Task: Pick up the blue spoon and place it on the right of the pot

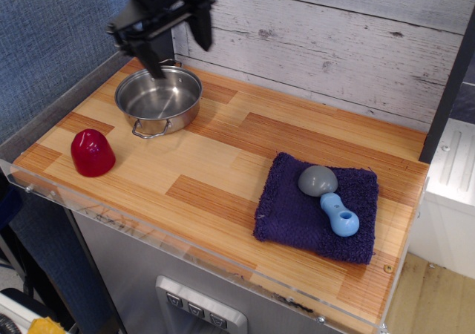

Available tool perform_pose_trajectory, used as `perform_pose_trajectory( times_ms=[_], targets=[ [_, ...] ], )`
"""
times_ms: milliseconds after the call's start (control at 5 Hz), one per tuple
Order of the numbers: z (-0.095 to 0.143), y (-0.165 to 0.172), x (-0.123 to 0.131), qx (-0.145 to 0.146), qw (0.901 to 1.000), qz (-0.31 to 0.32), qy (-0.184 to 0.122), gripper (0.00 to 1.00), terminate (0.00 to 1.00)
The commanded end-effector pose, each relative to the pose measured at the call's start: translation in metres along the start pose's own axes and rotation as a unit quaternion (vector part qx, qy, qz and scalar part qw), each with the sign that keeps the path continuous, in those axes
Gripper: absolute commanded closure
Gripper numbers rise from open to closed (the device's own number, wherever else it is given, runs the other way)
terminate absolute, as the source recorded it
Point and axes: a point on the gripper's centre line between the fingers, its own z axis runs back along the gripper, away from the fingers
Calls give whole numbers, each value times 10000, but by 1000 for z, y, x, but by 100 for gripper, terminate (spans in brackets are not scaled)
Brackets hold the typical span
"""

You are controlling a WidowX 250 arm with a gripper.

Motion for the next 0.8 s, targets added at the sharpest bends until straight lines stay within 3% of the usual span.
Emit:
perform_pose_trajectory(
  times_ms=[0,600],
  targets=[
    [14,-21,-62,-398,9972,-581,235,0,0],
    [-22,-9,-137,-174,9863,-1430,804,0,0]
  ],
)
